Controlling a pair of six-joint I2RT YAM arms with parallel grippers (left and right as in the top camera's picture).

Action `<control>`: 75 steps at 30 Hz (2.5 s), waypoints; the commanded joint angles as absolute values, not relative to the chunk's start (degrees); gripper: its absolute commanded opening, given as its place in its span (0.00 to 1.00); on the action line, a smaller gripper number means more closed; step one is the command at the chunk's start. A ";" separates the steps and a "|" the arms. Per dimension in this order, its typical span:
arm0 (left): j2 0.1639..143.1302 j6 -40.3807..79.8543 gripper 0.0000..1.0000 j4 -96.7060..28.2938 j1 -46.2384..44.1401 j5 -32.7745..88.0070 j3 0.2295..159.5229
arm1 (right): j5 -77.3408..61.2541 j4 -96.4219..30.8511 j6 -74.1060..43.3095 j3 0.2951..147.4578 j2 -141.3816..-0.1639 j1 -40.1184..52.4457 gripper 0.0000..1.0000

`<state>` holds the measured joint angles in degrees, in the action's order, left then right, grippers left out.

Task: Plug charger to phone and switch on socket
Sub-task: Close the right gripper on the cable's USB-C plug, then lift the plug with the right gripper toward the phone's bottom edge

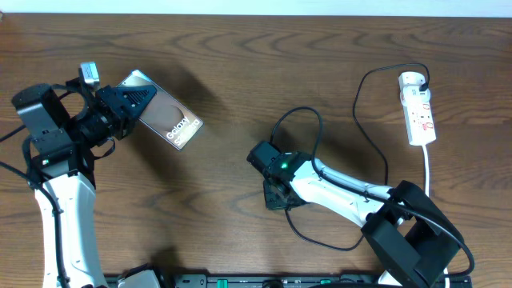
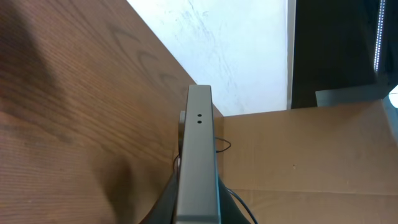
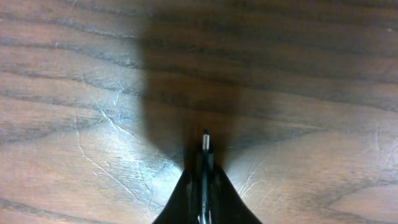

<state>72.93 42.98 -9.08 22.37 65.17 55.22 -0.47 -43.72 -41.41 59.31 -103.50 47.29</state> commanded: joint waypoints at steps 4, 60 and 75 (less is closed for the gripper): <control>72.71 42.00 0.07 -8.99 22.24 66.00 55.57 | -0.60 -44.97 -42.22 60.34 -104.29 47.72 0.01; 72.71 40.71 0.07 -10.26 22.26 66.02 55.57 | -16.21 -59.05 -31.70 81.32 -101.27 39.46 0.01; 72.71 40.47 0.07 -10.15 22.26 69.52 55.57 | -68.97 -67.88 13.89 88.38 -100.44 27.62 0.01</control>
<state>72.93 41.45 -10.50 22.37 65.93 55.22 -57.69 -63.88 -3.77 88.03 -100.97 28.21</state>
